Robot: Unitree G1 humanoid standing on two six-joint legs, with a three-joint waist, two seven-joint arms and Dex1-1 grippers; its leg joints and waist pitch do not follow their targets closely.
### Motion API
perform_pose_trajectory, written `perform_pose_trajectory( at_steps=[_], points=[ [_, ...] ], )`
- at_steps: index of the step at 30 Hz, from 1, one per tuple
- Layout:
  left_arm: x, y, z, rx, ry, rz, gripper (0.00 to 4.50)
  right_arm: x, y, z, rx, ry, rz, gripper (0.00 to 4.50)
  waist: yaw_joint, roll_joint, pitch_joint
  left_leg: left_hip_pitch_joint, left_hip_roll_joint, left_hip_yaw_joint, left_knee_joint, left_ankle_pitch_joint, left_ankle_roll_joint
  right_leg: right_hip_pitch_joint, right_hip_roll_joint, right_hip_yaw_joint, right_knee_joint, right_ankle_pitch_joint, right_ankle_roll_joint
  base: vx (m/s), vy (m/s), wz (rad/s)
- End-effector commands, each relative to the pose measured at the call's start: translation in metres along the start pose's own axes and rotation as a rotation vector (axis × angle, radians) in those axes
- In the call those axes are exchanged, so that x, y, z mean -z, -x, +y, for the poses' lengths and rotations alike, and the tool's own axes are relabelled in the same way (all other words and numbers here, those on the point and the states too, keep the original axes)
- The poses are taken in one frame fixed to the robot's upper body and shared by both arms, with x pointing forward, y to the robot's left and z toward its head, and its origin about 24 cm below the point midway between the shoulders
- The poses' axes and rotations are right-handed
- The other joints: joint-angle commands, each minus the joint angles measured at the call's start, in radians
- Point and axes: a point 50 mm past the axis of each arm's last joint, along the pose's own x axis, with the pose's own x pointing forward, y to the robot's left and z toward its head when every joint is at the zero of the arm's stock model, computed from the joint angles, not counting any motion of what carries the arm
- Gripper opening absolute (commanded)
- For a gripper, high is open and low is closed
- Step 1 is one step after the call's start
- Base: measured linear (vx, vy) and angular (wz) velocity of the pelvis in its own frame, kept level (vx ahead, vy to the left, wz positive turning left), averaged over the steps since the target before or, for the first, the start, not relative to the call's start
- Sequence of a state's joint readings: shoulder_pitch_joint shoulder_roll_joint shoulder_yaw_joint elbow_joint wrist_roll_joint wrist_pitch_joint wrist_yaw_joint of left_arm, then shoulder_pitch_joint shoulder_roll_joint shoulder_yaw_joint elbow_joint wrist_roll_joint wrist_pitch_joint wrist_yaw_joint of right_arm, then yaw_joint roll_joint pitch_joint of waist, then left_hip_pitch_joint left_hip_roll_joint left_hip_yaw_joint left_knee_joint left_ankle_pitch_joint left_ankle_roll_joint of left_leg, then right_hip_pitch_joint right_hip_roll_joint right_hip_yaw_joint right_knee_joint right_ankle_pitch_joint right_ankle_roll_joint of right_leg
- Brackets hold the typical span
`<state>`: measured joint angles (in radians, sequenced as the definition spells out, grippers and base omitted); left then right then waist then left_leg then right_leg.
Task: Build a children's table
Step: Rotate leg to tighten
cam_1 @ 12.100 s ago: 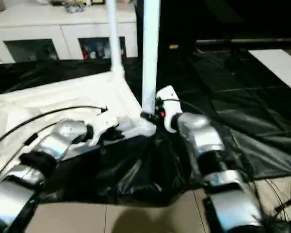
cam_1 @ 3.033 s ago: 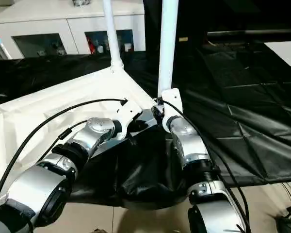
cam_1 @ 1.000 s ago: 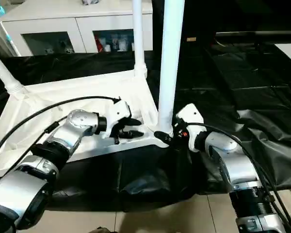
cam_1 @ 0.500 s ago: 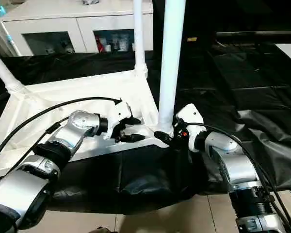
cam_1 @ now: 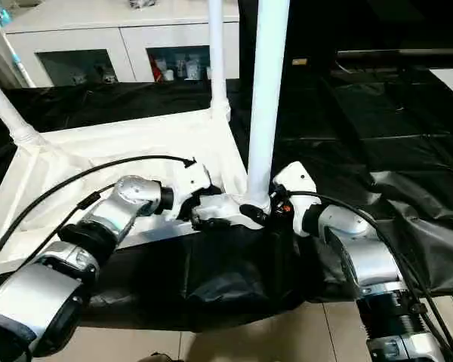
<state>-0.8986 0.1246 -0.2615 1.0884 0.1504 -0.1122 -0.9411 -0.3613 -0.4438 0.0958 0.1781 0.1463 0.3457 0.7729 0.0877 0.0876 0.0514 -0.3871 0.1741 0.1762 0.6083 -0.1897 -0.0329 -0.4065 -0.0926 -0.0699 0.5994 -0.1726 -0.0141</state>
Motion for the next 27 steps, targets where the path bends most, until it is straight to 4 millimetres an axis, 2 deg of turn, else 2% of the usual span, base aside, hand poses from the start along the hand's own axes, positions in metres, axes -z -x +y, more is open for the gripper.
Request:
perform_pose_trajectory(
  at_steps=[1, 7, 11, 18, 20, 23, 27],
  points=[
    [-0.002, 0.004, 0.007, -0.038, -0.023, 0.031, 4.45, -0.002, -0.001, 0.002, -0.01, 0.009, -0.004, 3.8, -0.001, -0.018, -0.08, 0.011, 0.044, -0.017, -0.06, -0.105, 0.113, 0.065, -0.057, 0.034, -0.061, -0.095, -0.241, 0.0, 0.0, 0.0],
    [0.0, 0.005, 0.008, -0.033, -0.023, 0.049, 4.45, -0.001, -0.001, 0.003, -0.012, 0.01, 0.0, 3.8, -0.001, -0.021, -0.08, 0.011, 0.043, -0.016, -0.06, -0.106, 0.117, 0.065, -0.058, 0.034, -0.062, -0.098, -0.246, 0.0, 0.0, 0.0],
    [0.007, 0.004, 0.001, 0.033, 0.007, 0.071, 4.45, -0.002, -0.001, 0.002, -0.012, 0.011, -0.001, 3.8, -0.001, -0.02, -0.08, 0.01, 0.044, -0.017, -0.06, -0.102, 0.116, 0.065, -0.058, 0.034, -0.062, -0.099, -0.244, 0.0, 0.0, 0.0],
    [0.01, 0.003, -0.001, 0.061, 0.035, 0.072, 4.45, -0.002, -0.002, 0.002, -0.012, 0.014, -0.002, 3.8, -0.001, -0.02, -0.08, 0.01, 0.044, -0.016, -0.06, -0.102, 0.119, 0.066, -0.059, 0.034, -0.06, -0.089, -0.252, 0.0, 0.0, 0.0],
    [0.008, 0.003, -0.005, 0.119, 0.028, 0.031, 4.45, -0.002, -0.001, 0.001, -0.012, 0.015, 0.0, 3.8, 0.0, -0.023, -0.079, 0.011, 0.044, -0.016, -0.06, -0.103, 0.12, 0.064, -0.059, 0.034, -0.061, -0.099, -0.25, 0.0, 0.0, 0.0],
    [0.008, 0.003, -0.009, 0.166, 0.006, 0.001, 4.45, -0.002, -0.001, 0.001, -0.013, 0.016, 0.001, 3.8, 0.001, -0.019, -0.08, 0.011, 0.045, -0.016, -0.06, -0.1, 0.121, 0.064, -0.059, 0.034, -0.061, -0.1, -0.248, 0.0, 0.0, 0.0],
    [0.016, 0.004, -0.01, 0.178, -0.025, 0.084, 4.45, -0.003, -0.001, 0.0, -0.011, 0.019, 0.001, 3.8, 0.001, -0.016, -0.08, 0.011, 0.046, -0.017, -0.06, -0.102, 0.123, 0.065, -0.06, 0.034, -0.058, -0.072, -0.256, 0.0, 0.0, 0.0]
  ],
)
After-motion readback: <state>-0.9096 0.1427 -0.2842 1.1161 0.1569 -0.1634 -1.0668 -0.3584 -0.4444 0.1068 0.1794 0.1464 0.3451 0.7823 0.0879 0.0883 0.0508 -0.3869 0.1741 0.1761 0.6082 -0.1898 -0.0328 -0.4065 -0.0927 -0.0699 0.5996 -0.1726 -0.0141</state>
